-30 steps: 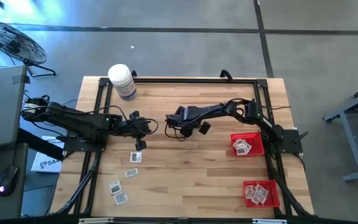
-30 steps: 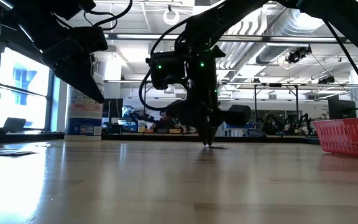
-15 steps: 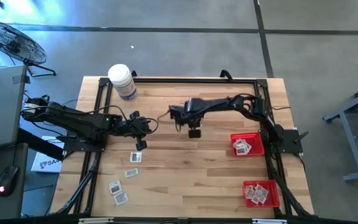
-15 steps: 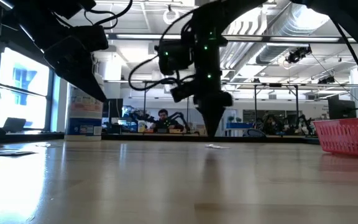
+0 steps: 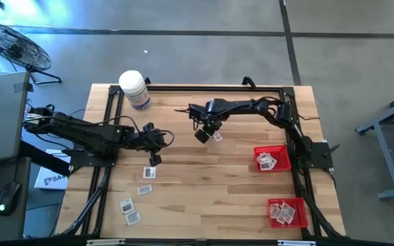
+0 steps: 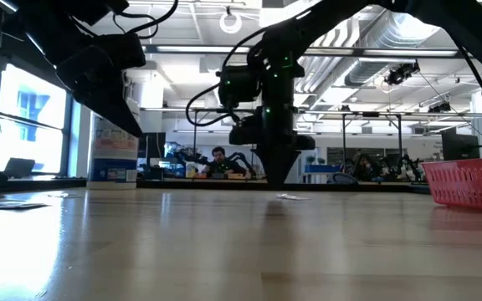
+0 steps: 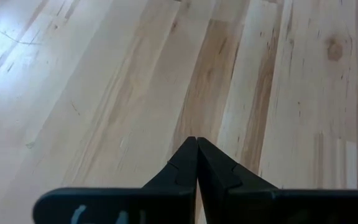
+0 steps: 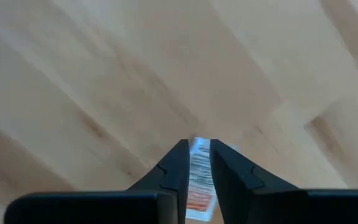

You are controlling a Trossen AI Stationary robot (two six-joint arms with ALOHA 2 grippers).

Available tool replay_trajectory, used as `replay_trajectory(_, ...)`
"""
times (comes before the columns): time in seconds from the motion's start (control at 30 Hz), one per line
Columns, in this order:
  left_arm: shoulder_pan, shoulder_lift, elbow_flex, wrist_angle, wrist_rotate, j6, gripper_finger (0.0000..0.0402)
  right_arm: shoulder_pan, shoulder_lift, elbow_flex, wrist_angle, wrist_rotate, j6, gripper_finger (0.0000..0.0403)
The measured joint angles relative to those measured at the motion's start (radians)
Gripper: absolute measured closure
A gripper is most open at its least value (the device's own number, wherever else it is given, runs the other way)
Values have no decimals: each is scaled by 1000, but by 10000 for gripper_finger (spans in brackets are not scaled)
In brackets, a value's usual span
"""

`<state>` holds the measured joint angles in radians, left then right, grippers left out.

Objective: Pick & Place First Aid Supplies
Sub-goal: Put the orange ointment pack into the bottom red basket

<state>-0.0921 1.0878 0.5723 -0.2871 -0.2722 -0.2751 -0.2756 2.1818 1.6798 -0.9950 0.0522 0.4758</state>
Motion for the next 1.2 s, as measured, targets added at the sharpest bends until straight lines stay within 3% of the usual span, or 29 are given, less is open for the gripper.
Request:
replay_trajectory(0.1,0,0,0,0,0,4,401,0,0,0,-3,31,33,339)
replay_trajectory(0.53,0,0,0,0,0,7,401,0,13,0,13,-7,100,323)
replay_trajectory(1.2,0,0,0,0,8,4,401,9,22,-36,54,-30,129,376)
